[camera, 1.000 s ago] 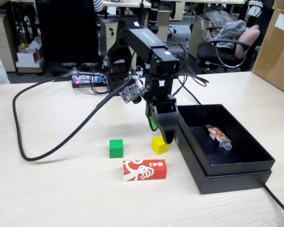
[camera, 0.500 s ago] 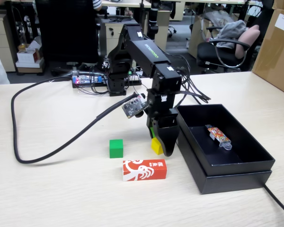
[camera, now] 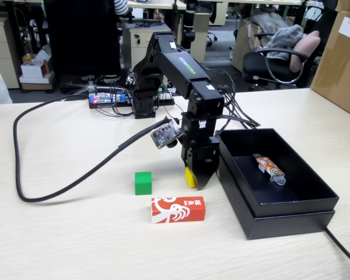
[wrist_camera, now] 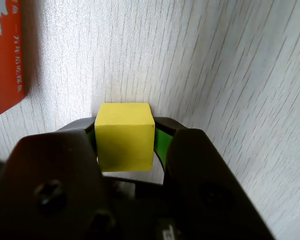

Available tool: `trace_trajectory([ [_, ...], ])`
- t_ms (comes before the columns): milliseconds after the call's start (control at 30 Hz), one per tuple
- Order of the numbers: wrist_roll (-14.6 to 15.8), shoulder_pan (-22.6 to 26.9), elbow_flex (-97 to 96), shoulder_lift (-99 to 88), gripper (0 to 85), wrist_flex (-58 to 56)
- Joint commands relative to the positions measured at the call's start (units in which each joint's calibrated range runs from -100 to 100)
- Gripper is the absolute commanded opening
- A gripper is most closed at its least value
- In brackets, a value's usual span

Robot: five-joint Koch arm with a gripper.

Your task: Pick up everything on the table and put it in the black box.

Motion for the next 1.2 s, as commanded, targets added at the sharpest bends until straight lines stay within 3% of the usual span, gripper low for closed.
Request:
trace_trajectory([
  [0,0.0,-0.4,3.2,-2.4,14.1,-2.0],
  [333,-0.1,1.4,-0.9,-30.8,14.1,-8.2],
  [533,0.0,5.6,-0.4,-40.1,14.1,-8.3],
  [800,1.9,10.7,5.7,-31.7,14.1,-8.2],
  [1167,2.1,10.6,16.5,-11.9,14.1,-8.1],
])
